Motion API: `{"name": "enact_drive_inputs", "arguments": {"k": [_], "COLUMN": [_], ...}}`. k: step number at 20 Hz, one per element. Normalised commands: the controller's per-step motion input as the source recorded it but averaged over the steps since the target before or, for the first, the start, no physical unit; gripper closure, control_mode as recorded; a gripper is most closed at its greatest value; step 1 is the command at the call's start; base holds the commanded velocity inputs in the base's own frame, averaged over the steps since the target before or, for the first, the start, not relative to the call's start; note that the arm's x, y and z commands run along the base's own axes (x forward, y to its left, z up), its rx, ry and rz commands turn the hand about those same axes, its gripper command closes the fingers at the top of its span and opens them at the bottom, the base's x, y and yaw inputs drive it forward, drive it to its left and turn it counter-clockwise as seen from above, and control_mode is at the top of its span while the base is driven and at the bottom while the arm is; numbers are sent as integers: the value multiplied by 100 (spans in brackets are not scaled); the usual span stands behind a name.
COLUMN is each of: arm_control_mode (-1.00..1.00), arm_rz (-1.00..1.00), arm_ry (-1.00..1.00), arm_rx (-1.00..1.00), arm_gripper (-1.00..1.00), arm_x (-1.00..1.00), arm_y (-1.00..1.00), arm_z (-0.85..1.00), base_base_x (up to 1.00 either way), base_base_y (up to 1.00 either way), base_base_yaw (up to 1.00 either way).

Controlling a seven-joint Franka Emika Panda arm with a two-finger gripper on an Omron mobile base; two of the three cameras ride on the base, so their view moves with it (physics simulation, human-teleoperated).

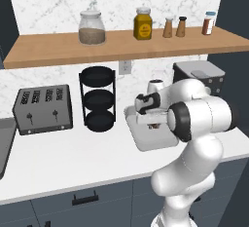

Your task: Place one lemon and one chicken drumstick in each tupperware on the nearby counter, to pack two identical lunches.

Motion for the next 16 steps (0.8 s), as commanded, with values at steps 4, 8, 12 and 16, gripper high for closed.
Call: {"name": "enact_drive_inputs", "arguments": {"k": [4, 8, 12, 16], "arm_control_mode": [-100, -100, -100, -100], "arm_rz": [0, 0, 0, 0], "arm_ry": [-9, -2, 0, 0], "arm_rx": [0, 0, 0, 0], "arm_gripper": [100, 100, -100, -100], "arm_x": [0, -1, 0, 0], "arm_y": [0, -1, 0, 0], "arm_z": [-56, -3, 1, 7], "base_base_x": [0, 0, 0, 0], "base_base_y": [0, 0, 0, 0], "base_base_yaw": [0, 0, 0, 0]}}
